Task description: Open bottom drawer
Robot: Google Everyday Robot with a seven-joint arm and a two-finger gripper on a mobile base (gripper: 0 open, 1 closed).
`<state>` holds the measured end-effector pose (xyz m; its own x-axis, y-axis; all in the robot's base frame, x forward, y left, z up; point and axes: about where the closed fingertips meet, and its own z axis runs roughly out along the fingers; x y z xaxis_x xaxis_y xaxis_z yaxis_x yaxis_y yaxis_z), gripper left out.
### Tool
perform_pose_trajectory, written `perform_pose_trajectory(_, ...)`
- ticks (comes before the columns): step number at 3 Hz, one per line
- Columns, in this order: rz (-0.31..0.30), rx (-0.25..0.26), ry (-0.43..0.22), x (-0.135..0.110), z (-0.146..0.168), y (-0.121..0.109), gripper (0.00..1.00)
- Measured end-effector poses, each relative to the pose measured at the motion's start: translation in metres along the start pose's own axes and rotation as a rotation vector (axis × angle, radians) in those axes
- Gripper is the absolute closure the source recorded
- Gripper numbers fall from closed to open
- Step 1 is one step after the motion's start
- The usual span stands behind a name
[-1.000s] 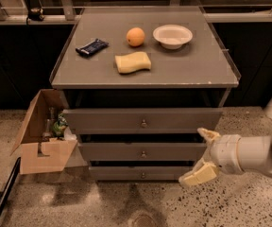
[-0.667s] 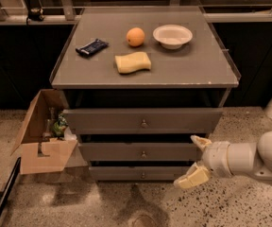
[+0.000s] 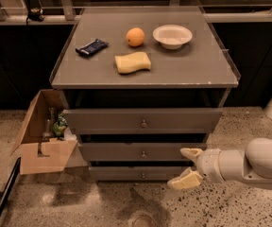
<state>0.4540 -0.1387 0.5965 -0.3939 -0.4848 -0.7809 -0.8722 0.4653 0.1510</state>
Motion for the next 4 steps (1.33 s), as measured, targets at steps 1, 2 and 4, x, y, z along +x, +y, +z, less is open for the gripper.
perform_pose_trajectory(1, 0.0, 0.0, 0.0, 0.0, 0.0, 0.0, 0.41)
perform_pose_trajectory(2, 0.0, 0.0, 0.0, 0.0, 0.0, 0.0, 0.65)
perform_pose_trajectory(4, 0.02, 0.048, -0.04, 0.014, 0.01, -0.004, 1.0)
